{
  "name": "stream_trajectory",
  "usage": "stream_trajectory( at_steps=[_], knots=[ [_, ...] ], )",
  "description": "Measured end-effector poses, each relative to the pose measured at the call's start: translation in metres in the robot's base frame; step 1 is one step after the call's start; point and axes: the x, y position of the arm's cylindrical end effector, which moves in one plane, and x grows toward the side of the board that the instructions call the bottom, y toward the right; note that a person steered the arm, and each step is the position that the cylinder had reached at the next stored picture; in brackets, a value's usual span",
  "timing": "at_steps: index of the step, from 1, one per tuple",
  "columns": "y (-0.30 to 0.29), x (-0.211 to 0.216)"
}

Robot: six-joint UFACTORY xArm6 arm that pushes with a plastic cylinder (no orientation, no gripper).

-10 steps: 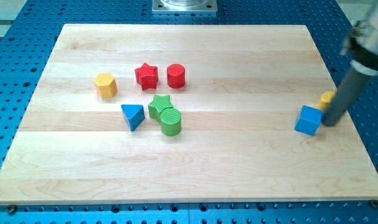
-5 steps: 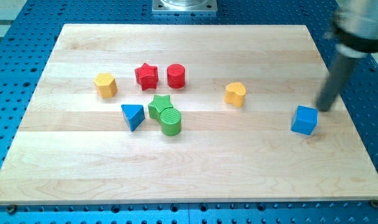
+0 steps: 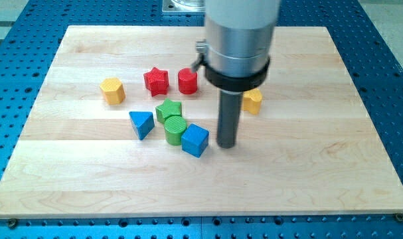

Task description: Move the cube into the green circle

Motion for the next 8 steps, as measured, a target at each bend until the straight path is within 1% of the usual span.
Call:
stream_trajectory(
  at_steps=[1,2,4,5,6,7,8],
  knots=[
    [-0.006,0.003],
    [-0.023,0.034],
    [-0.026,0.038],
    [-0.002,0.01],
    [-0.015,-0.015],
    [-0.035,0.04],
    [-0.055,0.067]
  ],
)
